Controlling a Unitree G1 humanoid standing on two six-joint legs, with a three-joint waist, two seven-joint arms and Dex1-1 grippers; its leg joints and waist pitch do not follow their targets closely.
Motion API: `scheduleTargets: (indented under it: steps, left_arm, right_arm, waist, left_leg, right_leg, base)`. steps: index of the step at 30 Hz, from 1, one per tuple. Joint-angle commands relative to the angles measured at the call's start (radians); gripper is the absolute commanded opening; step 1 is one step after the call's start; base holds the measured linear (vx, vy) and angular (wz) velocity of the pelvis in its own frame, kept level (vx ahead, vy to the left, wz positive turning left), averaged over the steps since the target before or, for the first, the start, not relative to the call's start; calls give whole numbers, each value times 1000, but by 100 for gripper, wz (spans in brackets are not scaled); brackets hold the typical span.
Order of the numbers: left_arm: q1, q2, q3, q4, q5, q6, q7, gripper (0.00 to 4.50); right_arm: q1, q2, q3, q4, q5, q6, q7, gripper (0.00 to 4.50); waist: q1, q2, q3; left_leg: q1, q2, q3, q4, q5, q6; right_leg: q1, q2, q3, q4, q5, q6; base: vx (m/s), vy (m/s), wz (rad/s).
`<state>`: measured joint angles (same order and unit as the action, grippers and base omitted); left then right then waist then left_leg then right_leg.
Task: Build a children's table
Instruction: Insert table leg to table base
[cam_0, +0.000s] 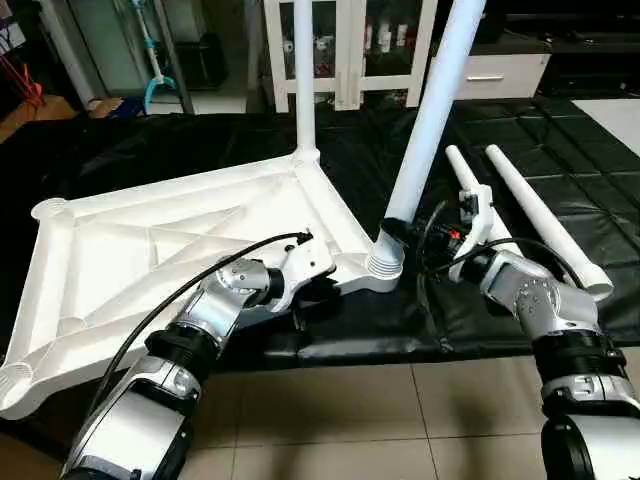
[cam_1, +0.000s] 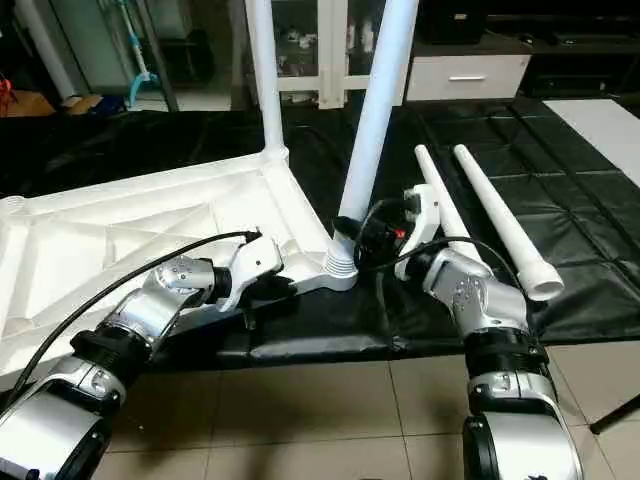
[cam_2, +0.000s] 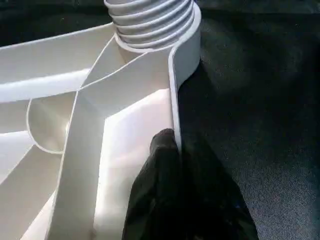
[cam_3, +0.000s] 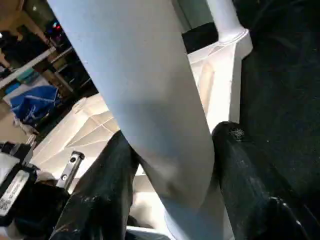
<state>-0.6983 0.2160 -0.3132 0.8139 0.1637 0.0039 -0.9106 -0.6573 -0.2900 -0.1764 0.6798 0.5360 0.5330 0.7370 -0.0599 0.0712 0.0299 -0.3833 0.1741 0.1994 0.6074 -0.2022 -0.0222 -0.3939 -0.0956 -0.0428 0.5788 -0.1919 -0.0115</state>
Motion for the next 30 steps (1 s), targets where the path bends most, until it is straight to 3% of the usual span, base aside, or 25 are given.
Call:
scheduleTargets:
  steps: [1, 3, 4, 5, 6, 7, 8, 14, 15, 17, 21, 22, 25, 27, 30]
  left_arm:
    - [67, 10, -38, 28, 6, -15, -47, 0]
    - [71, 11, -39, 28, 8, -18, -45, 0]
    - [74, 12, -40, 26, 9, -19, -44, 0]
    - [79, 13, -40, 22, 11, -19, -43, 0]
    - [83, 14, -40, 19, 12, -20, -42, 0]
    - [88, 16, -41, 14, 14, -21, -41, 0]
    - [91, 17, -42, 12, 15, -22, -39, 0]
    - [77, 25, -31, 17, 21, -39, -13, 0]
    - [68, 32, -31, 25, 20, -50, -11, 0]
    - [65, 37, -34, 26, 22, -61, -16, 0]
    - [68, 47, -45, -4, 18, -78, -57, 0]
    - [68, 46, -48, -13, 15, -73, -68, 0]
    - [67, 43, -54, -16, 16, -78, -74, 0]
    - [67, 42, -55, -15, 17, -77, -74, 0]
    - [60, 42, -62, -11, 25, -76, -71, 0]
  right_arm:
    - [14, -38, -172, 134, 62, 60, -170, 193]
    - [8, -40, -181, 140, 60, 60, -180, 189]
    - [7, -40, -182, 140, 58, 61, -182, 184]
    - [5, -40, -184, 139, 55, 62, -184, 184]
    - [4, -39, -182, 140, 53, 60, -185, 181]
    - [2, -39, -181, 141, 51, 57, -186, 180]
    - [1, -40, -174, 141, 46, 53, -181, 180]
    - [-6, -29, -165, 84, 55, 38, -135, 180]
    - [-9, -30, -160, 23, 68, 17, -84, 180]
    - [-5, -35, -128, -24, 47, -19, -50, 180]
    - [-2, -55, -30, -169, 1, -91, 59, 180]
    - [-1, -66, 21, -209, -37, -141, 102, 180]
    - [8, -68, 55, -261, -30, -119, 155, 180]
    - [12, -67, 58, -270, -26, -107, 164, 180]
    - [39, -86, 105, -276, -57, -110, 212, 180]
  waist:
    - [-11, -3, -39]
    - [5, -5, -39]
    - [2, -8, -40]
    - [1, -6, -40]
    - [2, -5, -39]
    - [4, -4, -38]
    - [5, -3, -39]
    - [9, -2, -40]
    - [11, 2, -38]
    - [12, -2, -40]
    - [16, 0, -46]
    - [19, -3, -49]
    - [23, -5, -47]
    - [25, -2, -49]
    - [43, -7, -53]
  left_leg:
    - [25, 52, -45, -108, -460, -35]
    - [49, 49, -28, -99, -476, -24]
    - [28, 48, -32, -104, -438, -12]
    - [16, 50, -35, -109, -402, -3]
    - [18, 50, -31, -106, -391, 7]
    - [30, 49, -26, -102, -408, 8]
    - [32, 49, -27, -101, -408, 6]
    - [29, 50, -29, -106, -394, 5]
    - [30, 50, -29, -106, -399, 5]
    - [24, 51, -31, -107, -385, 6]
    - [20, 52, -27, -103, -329, 25]
    - [11, 53, -26, -99, -272, 46]
    - [13, 52, -20, -93, -247, 81]
    - [14, 55, -20, -93, -226, 86]
    - [18, 57, -17, -87, -163, 101]
  right_leg:
    - [16, -55, 19, -94, -443, -165]
    - [-4, -49, 24, -101, -404, -187]
    - [16, -51, 21, -90, -387, -189]
    - [25, -52, 19, -83, -364, -190]
    - [22, -55, 18, -88, -375, -185]
    - [12, -56, 20, -95, -419, -182]
    - [13, -58, 21, -95, -434, -180]
    - [16, -56, 21, -95, -446, -163]
    - [15, -55, 20, -96, -449, -162]
    - [19, -56, 20, -94, -440, -155]
    - [22, -55, 22, -88, -370, -162]
    - [28, -55, 22, -77, -284, -180]
    - [26, -55, 23, -77, -264, -203]
    - [27, -54, 23, -73, -244, -210]
    - [28, -51, 24, -63, -153, -232]
  base:
    - [0, 0, 0]
    - [0, 0, 0]
    - [0, 0, 0]
    - [0, 0, 0]
    - [0, 0, 0]
    - [0, 0, 0]
    - [0, 0, 0]
    - [0, 0, 0]
    - [0, 0, 0]
    - [0, 0, 0]
    - [0, 0, 0]
    - [0, 0, 0]
    - [0, 0, 0]
    - [0, 0, 0]
    - [0, 0, 0]
